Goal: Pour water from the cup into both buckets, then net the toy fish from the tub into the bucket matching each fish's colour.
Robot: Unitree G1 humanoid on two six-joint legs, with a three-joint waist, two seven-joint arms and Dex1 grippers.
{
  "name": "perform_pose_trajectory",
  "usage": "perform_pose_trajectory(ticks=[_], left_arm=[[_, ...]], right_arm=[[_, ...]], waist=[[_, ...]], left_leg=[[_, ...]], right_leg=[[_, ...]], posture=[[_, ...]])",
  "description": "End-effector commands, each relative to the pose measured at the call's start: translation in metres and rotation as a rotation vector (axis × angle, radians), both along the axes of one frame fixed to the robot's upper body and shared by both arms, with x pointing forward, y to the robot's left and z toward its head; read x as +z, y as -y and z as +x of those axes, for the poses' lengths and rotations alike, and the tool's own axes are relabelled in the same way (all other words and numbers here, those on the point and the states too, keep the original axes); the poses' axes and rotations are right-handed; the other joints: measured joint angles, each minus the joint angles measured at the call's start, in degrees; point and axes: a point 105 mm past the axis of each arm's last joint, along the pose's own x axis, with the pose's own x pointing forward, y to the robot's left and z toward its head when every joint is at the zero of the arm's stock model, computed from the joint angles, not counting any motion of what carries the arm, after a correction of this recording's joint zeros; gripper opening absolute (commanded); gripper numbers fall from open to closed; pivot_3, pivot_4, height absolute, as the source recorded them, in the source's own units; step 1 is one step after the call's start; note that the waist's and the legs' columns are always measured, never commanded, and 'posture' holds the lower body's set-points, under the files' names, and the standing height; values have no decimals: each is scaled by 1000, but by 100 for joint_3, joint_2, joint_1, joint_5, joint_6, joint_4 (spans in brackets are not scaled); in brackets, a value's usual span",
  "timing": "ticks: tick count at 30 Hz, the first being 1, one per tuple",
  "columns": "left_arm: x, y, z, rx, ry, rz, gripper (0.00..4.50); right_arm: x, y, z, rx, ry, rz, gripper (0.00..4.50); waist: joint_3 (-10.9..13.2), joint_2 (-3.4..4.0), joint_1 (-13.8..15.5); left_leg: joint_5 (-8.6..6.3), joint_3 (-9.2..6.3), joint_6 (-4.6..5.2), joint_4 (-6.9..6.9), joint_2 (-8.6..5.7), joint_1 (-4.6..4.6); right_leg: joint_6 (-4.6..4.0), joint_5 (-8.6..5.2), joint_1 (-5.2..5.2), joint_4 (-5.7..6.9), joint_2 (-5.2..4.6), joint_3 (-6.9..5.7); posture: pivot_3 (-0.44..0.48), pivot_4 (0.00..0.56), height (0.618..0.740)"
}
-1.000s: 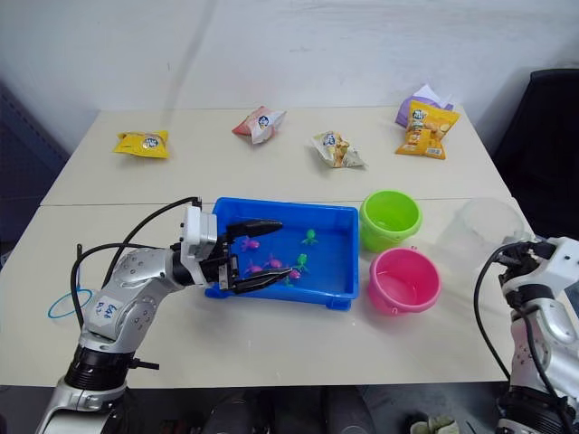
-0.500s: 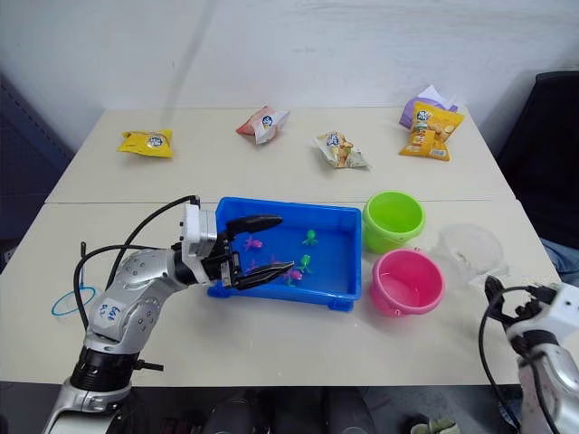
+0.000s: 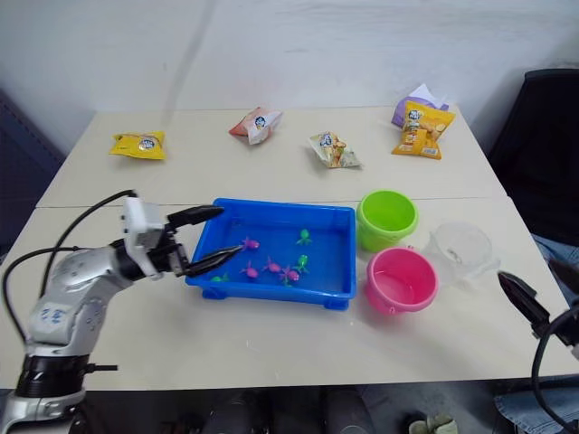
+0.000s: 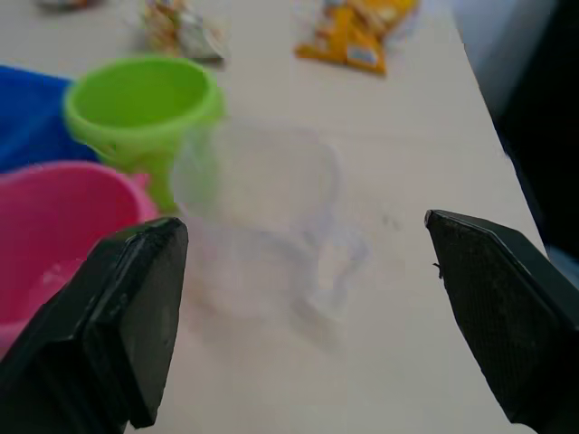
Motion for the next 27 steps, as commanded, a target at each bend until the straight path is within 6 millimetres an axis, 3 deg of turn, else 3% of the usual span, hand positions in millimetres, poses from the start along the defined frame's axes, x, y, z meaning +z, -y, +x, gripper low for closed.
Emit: perform_pose_trajectory(ticks=[1,3,6,10,12,15,21,24,27], left_arm=[[3,-32,-2,162,63,-17,4500],[-7,-67,1,382,-16,-74,4500],[-13,-104,-10,591,-5,-85,4500],[-22,-160,-54,908,26,-71,4500],[-29,-178,-75,1013,19,-45,4500],[-55,-209,-118,1234,-105,-42,4500],[-79,-236,-176,1507,-260,-44,4500],[-87,-235,-181,1521,-342,-78,4500],[-77,-235,-164,1539,-357,-196,4500]], right_arm=[[19,-53,2,292,143,-72,4459],[34,-83,12,440,258,-89,4459],[35,-122,18,648,316,-116,4459],[17,-159,21,852,350,-98,4459],[10,-165,22,894,345,-88,4459],[6,-172,24,944,386,-94,4459],[5,-181,27,988,428,-90,4459],[-1,-185,26,1031,417,-105,4459],[1,-194,32,1068,429,-86,4459]], waist=[[2,-10,25],[12,-26,-10],[24,-55,-54],[18,-80,-22],[19,-87,-3],[19,-90,35],[12,-109,47],[8,-116,48],[8,-113,29]], left_leg=[[-1,0,1,-2,-1,-1],[-7,1,5,3,-1,-4],[-12,3,15,9,-5,-2],[-21,-9,12,2,-2,-7],[-28,-9,19,4,-3,-11],[-49,-3,40,14,-5,-14],[-77,-15,78,15,-8,-10],[-73,-29,76,9,-6,-9],[-69,-29,75,9,-5,-8]], right_leg=[[0,0,0,-3,-2,-1],[0,0,0,-4,-4,0],[5,3,2,0,-18,-2],[-4,-2,1,-10,-27,-25],[-6,-3,0,-18,-34,-30],[-4,-2,7,-36,-46,-33],[-6,2,18,-45,-58,-45],[-25,2,19,-42,-58,-59],[-35,5,18,-38,-59,-60]], posture=[[0,150,739],[0,150,739],[0,150,739],[0,150,739],[0,150,739],[0,150,739],[0,150,739],[0,150,739],[0,150,739]])
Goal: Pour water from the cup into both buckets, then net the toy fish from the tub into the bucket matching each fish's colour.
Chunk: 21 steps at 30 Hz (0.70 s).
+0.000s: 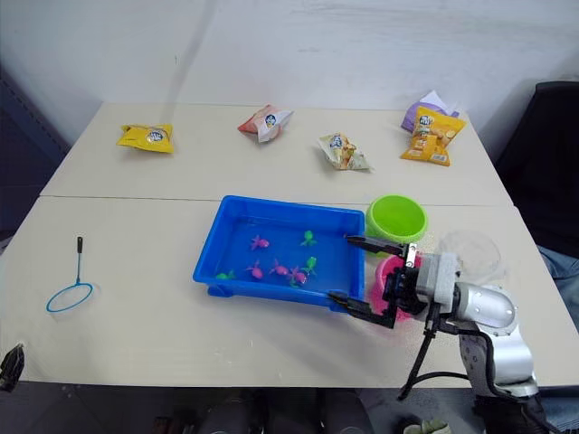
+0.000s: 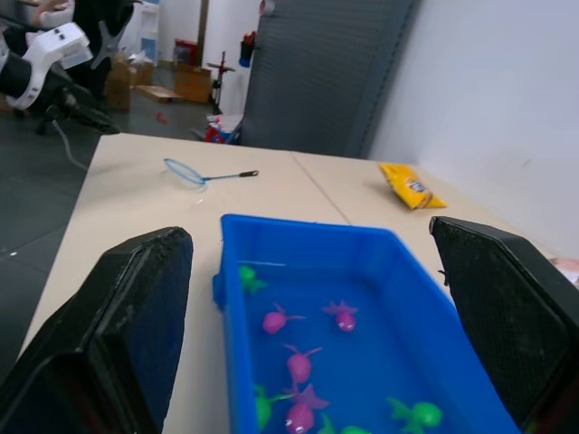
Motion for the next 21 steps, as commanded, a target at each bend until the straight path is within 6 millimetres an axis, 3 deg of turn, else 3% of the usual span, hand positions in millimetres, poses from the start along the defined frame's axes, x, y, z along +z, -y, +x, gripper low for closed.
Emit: perform_pose_trajectory(ticks=[1,5,10,16,21], left_arm=[[24,0,22,22,81,-56,4500],[30,-5,40,15,7,-50,4500],[40,-15,104,-32,-105,-54,4500],[24,-23,148,-68,-245,-95,4500],[12,-25,168,-101,-288,-148,4500]], right_arm=[[10,-8,2,45,52,10,4459],[10,-9,3,39,54,12,4459],[16,-13,4,16,71,18,4459],[13,-8,0,-35,91,0,4459],[12,-1,-2,-97,118,-4,4459]], waist=[[1,2,1],[-7,-11,-2],[-4,-5,23],[-6,-8,-37],[-6,-10,-18]], left_leg=[[2,0,0,0,1,0],[11,-5,-18,-5,2,-1],[38,-5,-50,4,-1,-1],[42,5,-63,-6,0,0],[46,11,-72,-4,7,-6]], right_leg=[[-3,2,-1,2,0,0],[-11,-1,-7,14,0,-9],[-11,-1,-11,31,1,-14],[-9,0,-21,36,3,-11],[-12,-2,-32,40,12,-12]], posture=[[0,150,739],[0,150,739],[0,150,739],[0,150,739],[0,150,739]])
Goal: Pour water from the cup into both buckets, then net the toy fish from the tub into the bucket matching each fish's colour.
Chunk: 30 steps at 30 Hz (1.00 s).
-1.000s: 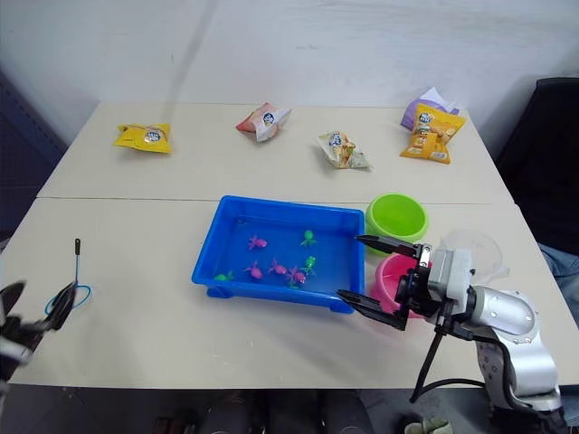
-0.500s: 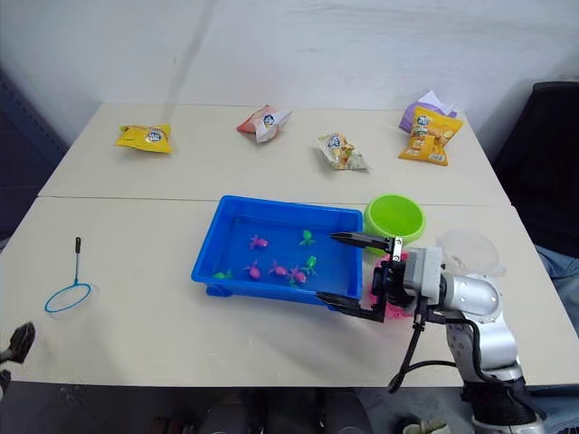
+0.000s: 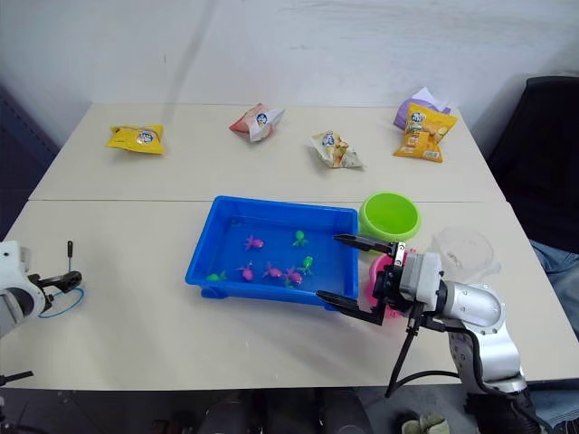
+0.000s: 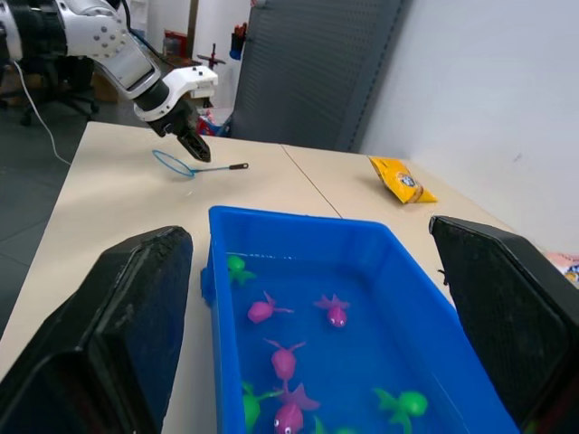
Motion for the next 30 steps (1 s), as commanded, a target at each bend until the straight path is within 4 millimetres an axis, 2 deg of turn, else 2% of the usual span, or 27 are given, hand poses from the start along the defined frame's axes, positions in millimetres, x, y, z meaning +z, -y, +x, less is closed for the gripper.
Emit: perform_pose_trajectory(ticks=[1,4,9,12,17,19,20,21,22,24,26,28,30], left_arm=[[5,-11,8,11,10,13,4500],[-7,-13,14,6,-20,-8,4500],[-20,-11,18,-12,-60,-49,4500],[-28,-12,13,-25,-88,-65,3808],[-34,-13,7,-6,-107,-94,1577],[-34,-18,0,9,-127,-92,786],[-31,-22,-3,16,-125,-81,235],[-23,-24,-2,-15,-95,-71,17],[-12,-23,3,-60,-39,-59,17],[21,-13,20,-203,135,-25,17],[67,9,34,-427,322,59,17],[105,35,39,-616,455,100,17],[129,63,38,-815,525,157,17]], right_arm=[[13,6,-4,-52,96,0,4459],[10,14,-4,-100,99,-11,4459],[7,14,-8,-106,107,-35,4459],[10,19,-5,-143,128,-39,4500],[9,23,-3,-149,139,-73,4500],[10,24,-2,-154,143,-76,4500],[10,24,-1,-157,144,-77,4500],[11,25,0,-162,144,-77,4500],[12,25,1,-166,143,-78,4500],[16,25,3,-168,138,-75,4500],[21,22,3,-155,113,-78,4500],[26,17,2,-126,70,-91,4500],[30,11,-1,-90,16,-114,4500]], waist=[[-1,-2,19],[-3,-6,41],[-3,-4,46],[-3,-4,43],[-4,-2,14],[-4,0,4],[-4,0,-1],[-4,0,-6],[-4,0,-24],[-3,-1,-25],[0,-10,8],[-1,-26,56],[-1,-26,65]], left_leg=[[0,1,0,4,0,-1],[1,1,2,10,-4,0],[3,1,-1,10,-4,4],[7,1,-2,12,-4,8],[10,4,-7,8,-3,16],[11,4,-9,7,-2,18],[11,5,-9,8,-2,19],[11,6,-9,8,-2,19],[11,7,-9,8,-2,19],[11,9,-9,7,-2,18],[11,7,-9,11,-1,12],[12,-3,-11,15,0,3],[12,-10,-10,16,-4,-5]], right_leg=[[0,0,0,0,0,0],[2,1,2,8,-4,0],[2,1,2,20,-4,-1],[2,1,3,29,-4,0],[1,0,3,36,-1,4],[0,0,3,39,0,5],[0,0,2,40,1,5],[0,0,2,40,1,6],[0,0,2,40,0,7],[0,0,1,39,0,9],[-1,0,-2,37,-2,4],[-2,-1,-6,38,-4,-3],[-3,-1,-7,33,-16,-10]], posture=[[0,150,739],[0,150,739],[0,150,739],[0,150,739],[0,150,739],[0,150,739],[0,150,739],[0,150,739],[0,150,739],[0,150,739],[0,150,739],[0,150,739],[0,150,739]])
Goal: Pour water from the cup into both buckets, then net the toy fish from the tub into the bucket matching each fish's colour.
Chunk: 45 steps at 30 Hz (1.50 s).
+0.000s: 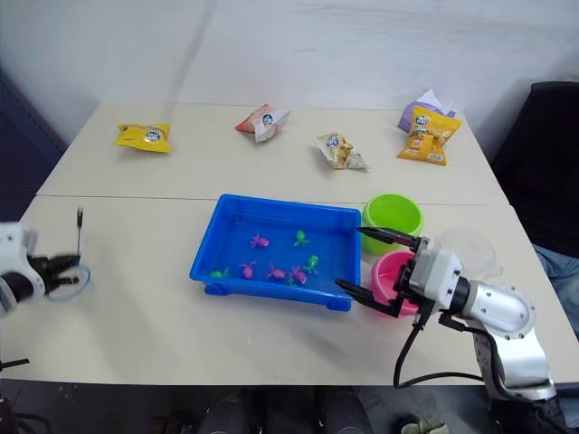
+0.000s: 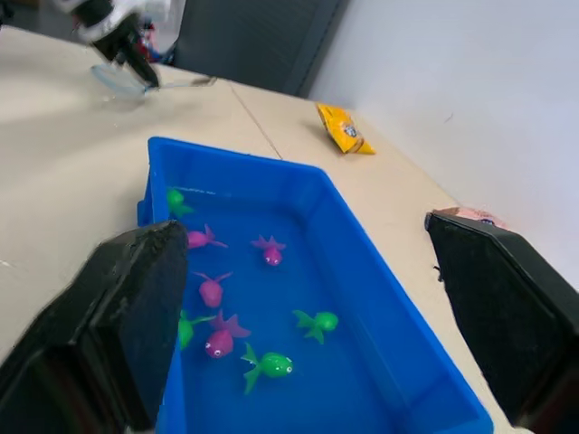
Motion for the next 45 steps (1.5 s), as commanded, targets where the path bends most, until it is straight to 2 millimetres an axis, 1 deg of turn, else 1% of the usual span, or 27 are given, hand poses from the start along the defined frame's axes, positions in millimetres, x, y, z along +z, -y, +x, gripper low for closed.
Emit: perform_pose_trajectory(ticks=[1,2,4,6,8,10,11,12,14,17,20,23,29,32,34,37,44,45], left_arm=[[68,48,-2,-352,225,172,17],[73,68,-6,-495,245,226,17],[71,100,-14,-728,219,337,17],[60,123,-21,-911,132,416,17],[51,144,-28,-1082,55,474,17],[51,169,-30,-1215,43,515,17],[52,177,-30,-1254,45,523,17],[54,192,-31,-1313,54,531,17],[56,216,-32,-1400,66,544,17],[53,241,-26,-1470,54,609,17],[53,262,-25,-1526,67,597,17],[52,276,-22,-1540,67,593,17],[49,286,-18,-1538,62,589,17],[47,294,-18,-1548,67,579,17],[49,298,-17,-1544,79,567,17],[49,300,-17,-1542,81,564,17],[46,300,-17,-1545,78,565,17],[46,299,-17,-1545,77,566,4]], right_arm=[[17,-9,-6,39,-66,-8,4500],[18,-9,-2,4,-109,-42,4500],[23,-15,1,7,-197,-54,4500],[30,-23,2,37,-237,-79,4500],[33,-27,7,30,-276,-138,4500],[35,-30,10,31,-315,-185,4500],[35,-31,10,33,-336,-199,4500],[35,-33,9,43,-365,-219,4500],[34,-38,8,57,-406,-241,4500],[34,-48,7,86,-453,-214,4500],[26,-57,6,86,-538,-232,4500],[23,-69,3,115,-570,-245,4500],[23,-81,10,108,-568,-213,4500],[21,-82,12,92,-584,-206,4500],[16,-82,11,80,-598,-219,4500],[12,-82,13,59,-611,-220,4500],[9,-79,17,42,-625,-204,4500],[9,-79,18,42,-626,-203,4240]], waist=[[1,2,-15],[2,8,-22],[7,26,-28],[13,37,-57],[18,45,-81],[21,49,-62],[21,49,-51],[20,48,-39],[21,49,-24],[21,49,-22],[21,49,-39],[21,49,-48],[22,51,-35],[22,51,-25],[22,51,-22],[22,51,-23],[22,51,-27],[22,51,-27]], left_leg=[[-1,0,1,-2,-1,0],[-2,1,4,-5,-3,0],[-5,5,8,-7,-7,0],[-5,7,10,-5,-9,1],[-3,9,12,-8,-5,1],[0,9,13,-6,-3,-3],[0,8,14,-3,0,-11],[0,8,14,0,1,-23],[6,9,21,44,1,-95],[-1,9,32,72,2,-113],[-5,12,46,91,-2,-123],[-6,17,49,94,-1,-124],[-4,15,46,94,2,-125],[-4,15,47,96,0,-128],[-4,12,48,99,0,-134],[-3,7,48,104,0,-143],[-3,6,48,105,1,-144],[-3,6,48,106,1,-146]], right_leg=[[0,0,1,-3,-2,0],[0,0,3,-8,-3,2],[0,0,4,-13,-7,3],[0,0,3,-14,-9,5],[-1,-1,0,-10,1,8],[-2,-1,-7,-6,10,9],[-3,-2,-13,-5,16,9],[-3,-2,-24,-4,19,9],[2,1,-82,17,22,13],[11,6,-87,15,23,13],[30,16,-87,11,23,21],[34,18,-90,13,25,28],[33,18,-94,16,29,29],[33,18,-94,16,26,28],[34,18,-96,16,26,26],[34,19,-99,16,25,21],[34,19,-104,21,27,21],[34,19,-104,20,27,21]], posture=[[0,150,739],[0,150,739],[0,150,739],[0,150,739],[0,150,739],[0,150,739],[0,150,739],[0,150,739],[0,150,739],[0,150,739],[0,150,739],[0,150,739],[0,150,739],[0,150,739],[0,150,739],[0,150,739],[0,150,739],[0,150,739]])
